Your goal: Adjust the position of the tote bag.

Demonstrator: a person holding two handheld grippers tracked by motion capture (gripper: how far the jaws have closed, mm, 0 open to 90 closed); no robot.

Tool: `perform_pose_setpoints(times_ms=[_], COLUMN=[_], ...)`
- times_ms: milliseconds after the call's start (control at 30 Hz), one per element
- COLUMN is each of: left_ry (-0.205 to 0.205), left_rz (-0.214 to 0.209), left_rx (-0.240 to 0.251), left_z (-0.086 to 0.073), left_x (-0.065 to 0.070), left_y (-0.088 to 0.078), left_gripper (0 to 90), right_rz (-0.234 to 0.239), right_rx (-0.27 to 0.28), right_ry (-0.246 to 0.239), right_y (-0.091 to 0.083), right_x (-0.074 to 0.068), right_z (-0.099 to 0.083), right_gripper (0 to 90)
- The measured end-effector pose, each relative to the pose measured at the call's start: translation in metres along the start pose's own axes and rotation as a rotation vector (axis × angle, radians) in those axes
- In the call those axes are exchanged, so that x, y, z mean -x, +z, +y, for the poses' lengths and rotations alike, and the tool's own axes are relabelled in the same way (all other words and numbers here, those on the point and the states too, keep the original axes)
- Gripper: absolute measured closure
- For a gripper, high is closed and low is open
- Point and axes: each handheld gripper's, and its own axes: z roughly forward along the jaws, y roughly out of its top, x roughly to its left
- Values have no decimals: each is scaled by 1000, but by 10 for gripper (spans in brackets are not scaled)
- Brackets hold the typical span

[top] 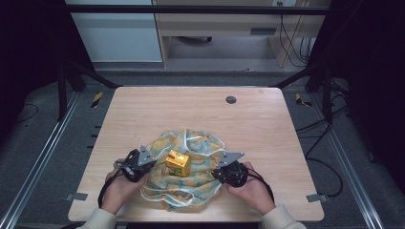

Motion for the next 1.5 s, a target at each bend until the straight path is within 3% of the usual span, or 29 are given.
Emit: perform_pose_setpoints(times_ms=[200,300,367,467,633,1067,1500], left_ry=[-18,-65,-90,-131,-165,-164,-182], left_rz=[54,95,123,121,108,119,131], left_rx=[30,53,28,0,-34,-75,-73], left_z=[2,-1,-6,-15,-24,-28,-30], left_x=[-7,-17,-25,-35,-45,-49,-53], left_y=[-1,-1,0,4,9,15,11], left_gripper=[900,899,899,899,899,898,895], right_rz=[-6,1,-3,9,22,35,40], right_rx=[-17,-32,-39,-53,-72,-111,-108], right_ry=[-8,-5,-12,-10,-8,-28,-14], right_y=[-1,-1,-1,1,3,9,9], right_x=[0,0,0,0,-1,-2,-2], right_z=[-3,-6,-8,-9,-11,-14,-14], right_gripper=[900,900,900,900,900,900,900])
